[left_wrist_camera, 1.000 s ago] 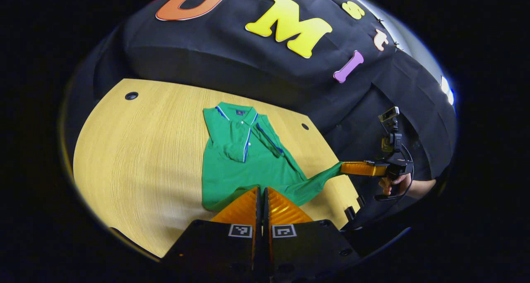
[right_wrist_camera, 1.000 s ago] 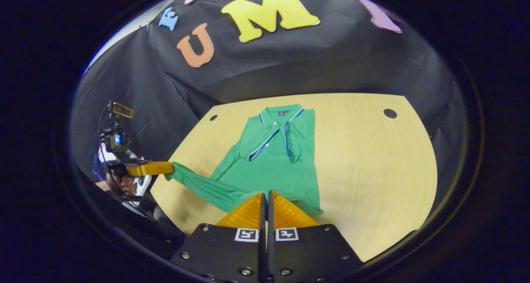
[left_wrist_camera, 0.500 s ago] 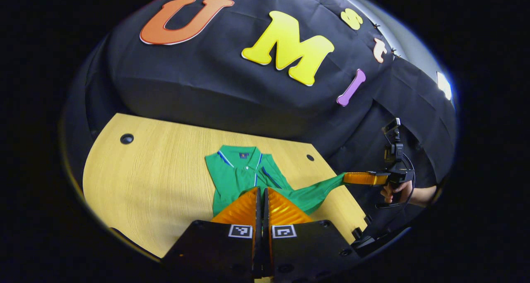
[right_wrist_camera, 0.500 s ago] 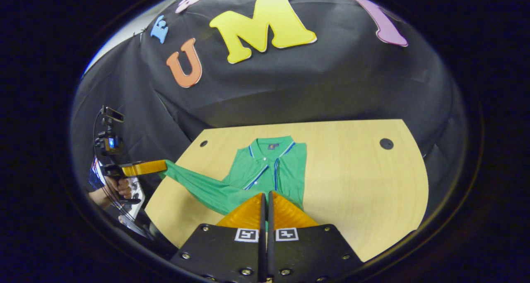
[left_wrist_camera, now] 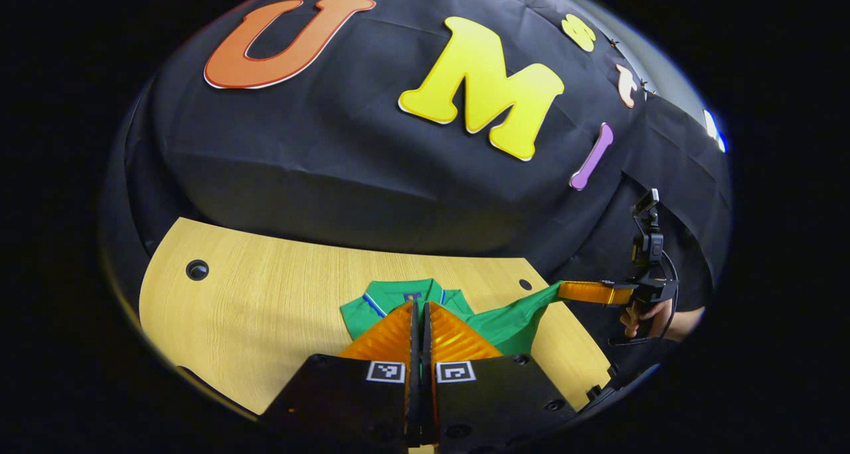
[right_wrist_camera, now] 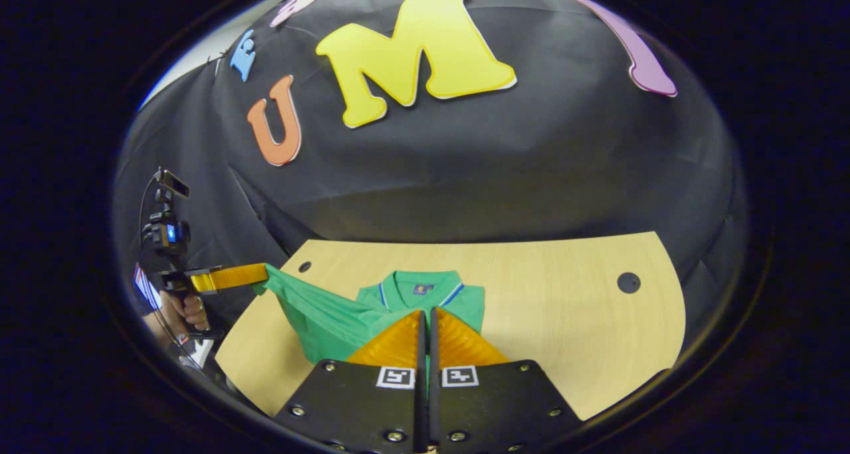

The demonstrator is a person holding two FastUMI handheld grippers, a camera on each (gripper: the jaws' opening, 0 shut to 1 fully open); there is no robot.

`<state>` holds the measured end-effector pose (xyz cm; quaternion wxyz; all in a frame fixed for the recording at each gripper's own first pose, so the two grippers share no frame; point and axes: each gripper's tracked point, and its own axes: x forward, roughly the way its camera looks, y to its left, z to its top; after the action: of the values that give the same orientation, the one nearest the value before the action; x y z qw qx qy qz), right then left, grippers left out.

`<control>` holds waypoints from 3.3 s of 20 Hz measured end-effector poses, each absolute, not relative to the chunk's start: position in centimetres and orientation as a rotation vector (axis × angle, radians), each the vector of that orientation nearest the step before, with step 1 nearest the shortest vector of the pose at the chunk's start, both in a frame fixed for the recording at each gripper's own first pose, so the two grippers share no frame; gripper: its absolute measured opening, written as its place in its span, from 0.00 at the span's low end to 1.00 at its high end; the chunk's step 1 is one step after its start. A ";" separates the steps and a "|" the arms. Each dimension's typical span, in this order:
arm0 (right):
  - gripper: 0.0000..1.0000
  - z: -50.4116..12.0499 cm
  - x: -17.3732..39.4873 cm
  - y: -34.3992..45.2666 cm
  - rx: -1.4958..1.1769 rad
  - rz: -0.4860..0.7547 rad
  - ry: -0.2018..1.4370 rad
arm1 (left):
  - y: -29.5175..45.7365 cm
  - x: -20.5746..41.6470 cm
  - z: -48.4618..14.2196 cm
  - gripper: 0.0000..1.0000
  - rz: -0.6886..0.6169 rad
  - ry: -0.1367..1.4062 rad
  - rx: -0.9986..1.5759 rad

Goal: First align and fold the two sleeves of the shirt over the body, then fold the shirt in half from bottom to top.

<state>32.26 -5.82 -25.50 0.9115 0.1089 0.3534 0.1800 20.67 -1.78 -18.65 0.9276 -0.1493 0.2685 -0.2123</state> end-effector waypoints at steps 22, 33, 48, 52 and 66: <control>0.02 -39.5 45.7 -7.5 0.049 0.154 0.753 | -0.1 30.7 -32.5 0.05 -0.162 0.638 -0.272; 0.98 -34.3 42.3 -9.0 0.076 0.045 0.675 | 1.5 28.7 -28.2 1.00 -0.062 0.558 -0.151; 0.98 -11.0 28.5 -3.6 -0.013 0.000 0.211 | 1.7 12.5 -2.5 0.98 -0.030 0.144 -0.089; 0.98 -8.1 25.5 -2.7 -0.009 -0.010 0.131 | 1.1 7.8 2.0 1.00 -0.020 0.046 -0.036; 0.98 -4.9 19.0 -0.8 -0.003 0.021 0.044 | 0.8 0.0 5.3 0.98 0.055 -0.097 0.051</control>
<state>19.01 -0.83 -4.93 0.9997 -0.0017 0.0222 0.0104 -0.01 0.75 5.26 0.9981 0.0252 -0.0484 0.0277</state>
